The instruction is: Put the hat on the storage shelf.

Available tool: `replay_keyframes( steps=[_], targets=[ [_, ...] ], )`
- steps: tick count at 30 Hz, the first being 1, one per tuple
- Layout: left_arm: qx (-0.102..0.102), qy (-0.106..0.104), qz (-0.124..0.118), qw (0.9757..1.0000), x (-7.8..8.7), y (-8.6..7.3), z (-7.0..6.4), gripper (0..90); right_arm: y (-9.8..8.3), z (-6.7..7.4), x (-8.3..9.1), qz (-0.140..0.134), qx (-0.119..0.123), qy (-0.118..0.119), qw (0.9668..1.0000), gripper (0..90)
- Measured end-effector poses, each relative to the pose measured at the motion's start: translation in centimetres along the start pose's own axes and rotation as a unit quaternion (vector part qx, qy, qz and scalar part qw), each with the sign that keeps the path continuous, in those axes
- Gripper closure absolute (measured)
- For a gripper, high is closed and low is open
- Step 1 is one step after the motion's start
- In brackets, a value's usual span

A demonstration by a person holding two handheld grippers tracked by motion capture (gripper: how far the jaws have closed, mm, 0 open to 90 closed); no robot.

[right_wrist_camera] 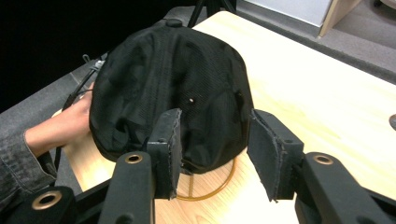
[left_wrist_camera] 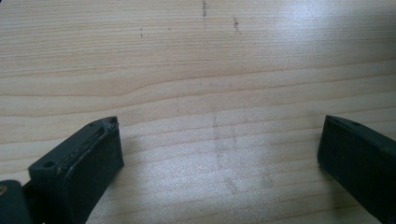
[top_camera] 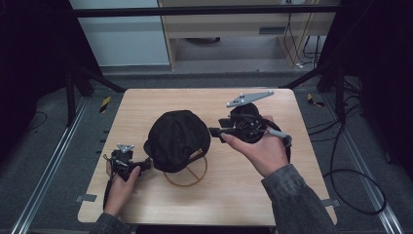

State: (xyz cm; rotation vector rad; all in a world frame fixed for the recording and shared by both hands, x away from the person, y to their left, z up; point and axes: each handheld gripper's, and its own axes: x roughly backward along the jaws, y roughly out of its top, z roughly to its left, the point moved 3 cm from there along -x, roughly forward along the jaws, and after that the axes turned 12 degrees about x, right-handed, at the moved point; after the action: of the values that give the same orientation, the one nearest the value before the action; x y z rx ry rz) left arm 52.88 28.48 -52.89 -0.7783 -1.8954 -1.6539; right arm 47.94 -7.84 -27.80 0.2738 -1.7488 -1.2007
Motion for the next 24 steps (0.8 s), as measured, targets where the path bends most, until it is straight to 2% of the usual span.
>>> replay_keyframes(
  steps=[12, 24],
  targets=[
    [0.000, 0.000, 0.000, 1.0000, 0.0, 0.0, 0.0, 0.0, -1.5, -1.2, 1.2, 0.005, -0.010, -0.023, 0.9997, 51.9],
    [0.000, 0.000, 0.000, 1.0000, 0.0, 0.0, 0.0, 0.0, -3.9, -2.7, 1.6, 0.013, -0.026, -0.047, 0.9985, 50.1]
  ],
)
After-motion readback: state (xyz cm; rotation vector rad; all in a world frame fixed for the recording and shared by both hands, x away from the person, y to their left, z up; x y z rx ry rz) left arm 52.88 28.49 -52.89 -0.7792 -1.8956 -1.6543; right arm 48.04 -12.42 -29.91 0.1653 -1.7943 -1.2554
